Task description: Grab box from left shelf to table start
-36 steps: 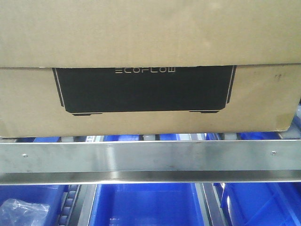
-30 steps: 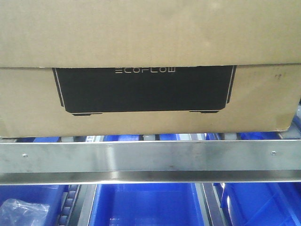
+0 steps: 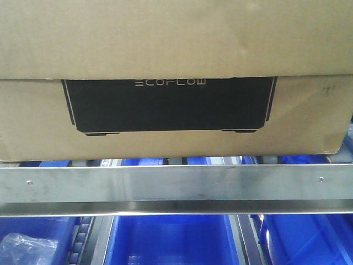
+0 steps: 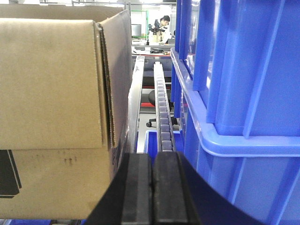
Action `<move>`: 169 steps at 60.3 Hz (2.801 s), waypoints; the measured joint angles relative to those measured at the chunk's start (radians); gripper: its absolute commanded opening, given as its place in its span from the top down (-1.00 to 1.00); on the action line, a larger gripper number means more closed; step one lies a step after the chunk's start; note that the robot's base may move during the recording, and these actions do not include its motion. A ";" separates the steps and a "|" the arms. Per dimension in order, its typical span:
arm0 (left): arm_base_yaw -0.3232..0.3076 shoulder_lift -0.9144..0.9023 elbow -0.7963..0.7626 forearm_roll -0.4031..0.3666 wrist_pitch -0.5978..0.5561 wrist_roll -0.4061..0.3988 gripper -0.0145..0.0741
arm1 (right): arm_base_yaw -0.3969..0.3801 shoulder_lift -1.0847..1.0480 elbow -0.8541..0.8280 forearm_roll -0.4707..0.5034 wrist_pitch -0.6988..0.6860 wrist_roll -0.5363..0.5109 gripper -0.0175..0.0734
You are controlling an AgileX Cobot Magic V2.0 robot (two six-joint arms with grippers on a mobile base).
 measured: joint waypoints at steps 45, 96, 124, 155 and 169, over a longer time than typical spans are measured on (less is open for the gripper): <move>0.000 0.102 -0.161 0.011 0.110 0.000 0.83 | 0.000 0.000 0.000 0.000 0.000 0.000 0.58; -0.207 0.608 -0.845 0.178 0.495 -0.146 0.83 | 0.000 0.000 0.000 0.000 0.000 0.000 0.58; -0.411 0.898 -1.070 0.295 0.643 -0.306 0.49 | 0.000 0.000 0.000 0.000 0.000 0.000 0.58; -0.400 1.273 -1.533 0.246 1.018 -0.306 0.18 | 0.000 0.000 0.000 0.000 0.000 0.000 0.58; -0.291 1.411 -1.659 0.125 1.110 -0.274 0.18 | 0.000 0.000 0.000 0.000 0.000 0.000 0.58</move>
